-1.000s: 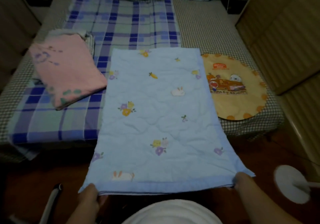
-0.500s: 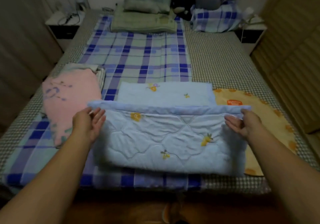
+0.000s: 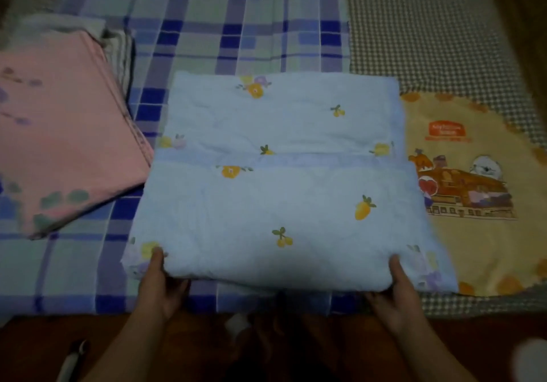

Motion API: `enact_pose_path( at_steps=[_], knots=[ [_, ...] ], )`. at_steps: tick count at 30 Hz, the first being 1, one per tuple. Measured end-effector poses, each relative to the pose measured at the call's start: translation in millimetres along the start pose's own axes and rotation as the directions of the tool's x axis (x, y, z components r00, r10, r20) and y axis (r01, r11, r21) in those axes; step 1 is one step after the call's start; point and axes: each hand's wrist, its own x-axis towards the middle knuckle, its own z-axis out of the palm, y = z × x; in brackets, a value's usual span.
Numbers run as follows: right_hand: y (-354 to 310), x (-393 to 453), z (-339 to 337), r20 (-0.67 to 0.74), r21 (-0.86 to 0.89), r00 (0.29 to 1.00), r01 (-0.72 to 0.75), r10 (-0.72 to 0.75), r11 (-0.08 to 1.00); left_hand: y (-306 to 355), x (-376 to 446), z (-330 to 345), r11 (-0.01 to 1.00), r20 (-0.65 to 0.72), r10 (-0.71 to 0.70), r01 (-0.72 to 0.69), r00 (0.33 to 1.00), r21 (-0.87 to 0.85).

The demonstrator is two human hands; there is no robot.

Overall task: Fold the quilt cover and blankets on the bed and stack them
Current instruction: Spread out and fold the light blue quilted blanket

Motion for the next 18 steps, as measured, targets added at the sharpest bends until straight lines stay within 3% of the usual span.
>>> enact_pose_path(
  at_steps=[3, 4, 7, 9, 10, 12, 13, 14, 15, 16, 17, 18],
  knots=[
    [-7, 4, 10, -0.065, -0.029, 0.996, 0.060, -0.062, 0.998, 15, 18, -13, 0.997, -0.087, 0.071, -0.071, 0.994, 0.010],
    [-8, 5, 6, -0.103, -0.063, 0.989, 0.096, -0.102, 0.993, 14, 21, -21, 0.996, -0.172, 0.084, -0.076, 0.982, 0.055],
    [-6, -8, -16, -0.204, -0.123, 0.963, 0.151, -0.174, 0.981, -1, 1, -54, 0.968, -0.340, 0.222, -0.164, 0.914, 0.191],
    [-5, -5, -40, -0.309, -0.185, 0.934, 0.123, -0.177, 0.975, -8, -48, -55, 0.930, -0.300, 0.282, -0.183, 0.911, 0.318],
    [-2, 13, -57, -0.354, -0.278, 0.911, 0.116, -0.214, 0.954, -15, -53, -66, 0.892, -0.214, 0.296, -0.189, 0.931, 0.411],
    [4, 45, -72, -0.447, -0.471, 0.838, 0.077, -0.314, 0.879, -22, -47, -85, 0.731, -0.037, 0.294, -0.200, 0.955, 0.652],
    [0, 40, -55, -0.444, -0.615, 0.814, 0.029, -0.376, 0.788, -24, -34, -96, 0.655, -0.009, 0.290, -0.192, 0.957, 0.731],
    [-1, 23, -31, -0.358, -0.792, 0.767, 0.052, -0.533, 0.608, -22, -25, -106, 0.567, -0.004, 0.275, -0.158, 0.962, 0.808],
    [3, 2, 8, -0.170, -0.944, 0.727, 0.073, -0.665, 0.322, -22, -8, -119, 0.446, 0.018, 0.260, -0.137, 0.965, 0.884],
    [12, -16, 46, 0.113, -0.979, 0.662, 0.202, -0.741, 0.031, -21, 8, -129, 0.317, 0.051, 0.299, -0.149, 0.953, 0.936],
    [25, -20, 78, 0.393, -0.910, 0.623, 0.370, -0.677, -0.188, -13, 9, -128, 0.196, 0.085, 0.291, -0.146, 0.953, 0.970],
    [40, -26, 122, 0.620, -0.780, 0.556, 0.515, -0.554, -0.355, -5, 11, -127, 0.167, 0.116, 0.283, -0.168, 0.952, 0.972]
  ],
)
